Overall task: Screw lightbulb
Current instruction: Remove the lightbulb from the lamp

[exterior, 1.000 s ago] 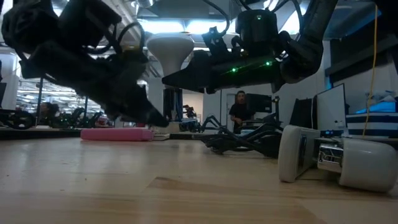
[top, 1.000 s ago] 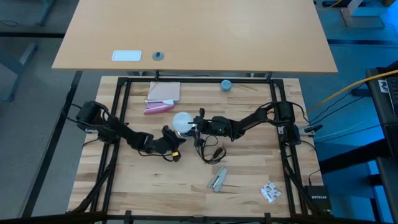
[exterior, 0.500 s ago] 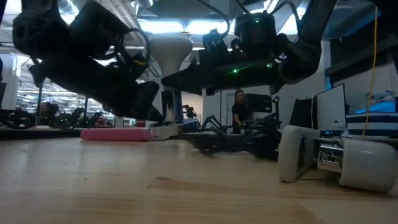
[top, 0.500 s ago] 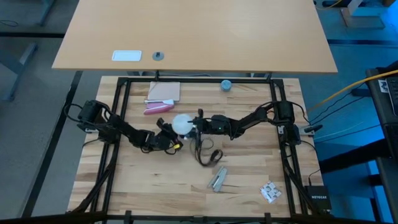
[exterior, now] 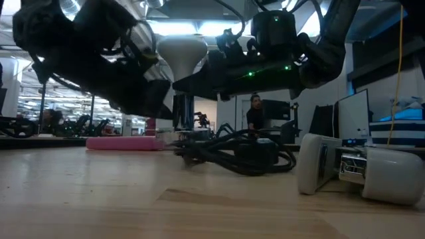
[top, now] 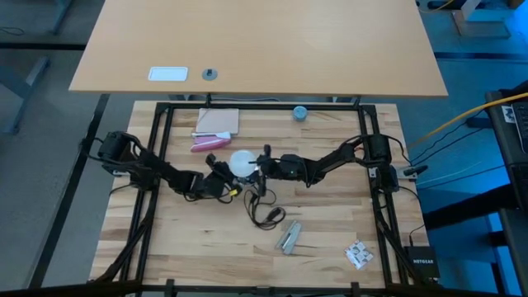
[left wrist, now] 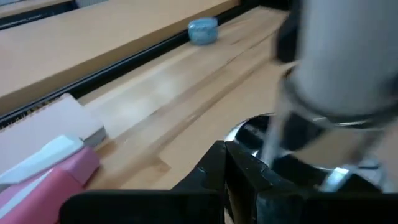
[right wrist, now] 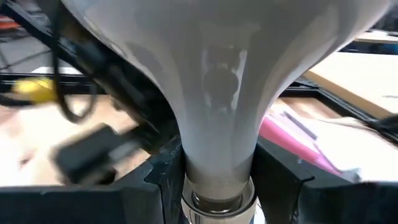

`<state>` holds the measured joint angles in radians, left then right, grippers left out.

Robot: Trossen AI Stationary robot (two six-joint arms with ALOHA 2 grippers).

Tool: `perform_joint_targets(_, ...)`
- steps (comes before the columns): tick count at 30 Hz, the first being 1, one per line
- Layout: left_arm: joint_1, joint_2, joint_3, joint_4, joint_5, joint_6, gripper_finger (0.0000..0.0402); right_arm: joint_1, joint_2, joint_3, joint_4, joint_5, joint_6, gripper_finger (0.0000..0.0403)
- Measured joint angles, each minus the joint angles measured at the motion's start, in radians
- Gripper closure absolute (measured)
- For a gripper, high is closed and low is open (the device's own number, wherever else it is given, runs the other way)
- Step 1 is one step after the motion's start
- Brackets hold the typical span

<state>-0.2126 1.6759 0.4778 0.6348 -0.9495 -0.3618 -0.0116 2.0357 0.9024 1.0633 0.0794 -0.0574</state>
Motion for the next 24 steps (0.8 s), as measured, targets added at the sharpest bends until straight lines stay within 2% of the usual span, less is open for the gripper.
perform_joint_targets(7,-0.068,-0.09,0.0,-0.057,0.023,0.02,0.0401,-0.001,0.0,0.0,-0.011,0.125,-0.003,0.024)
perform_joint_targets(12,-0.091,-0.114,0.0,-0.051,0.178,-0.037,0.04,-0.001,0.0,0.0,-0.009,0.226,0.0,0.024)
perform_joint_targets(16,-0.065,-0.114,0.0,-0.051,0.344,-0.153,0.0397,-0.001,0.0,0.001,-0.007,0.248,0.0,0.024)
perform_joint_targets(21,-0.023,-0.114,0.0,-0.048,0.565,-0.266,0.0351,-0.002,0.0,0.015,0.011,0.25,0.0,0.024)
perform_joint_targets(24,-0.011,-0.114,0.0,-0.047,0.588,-0.307,0.0306,-0.002,0.0,0.043,0.009,0.243,-0.005,0.024)
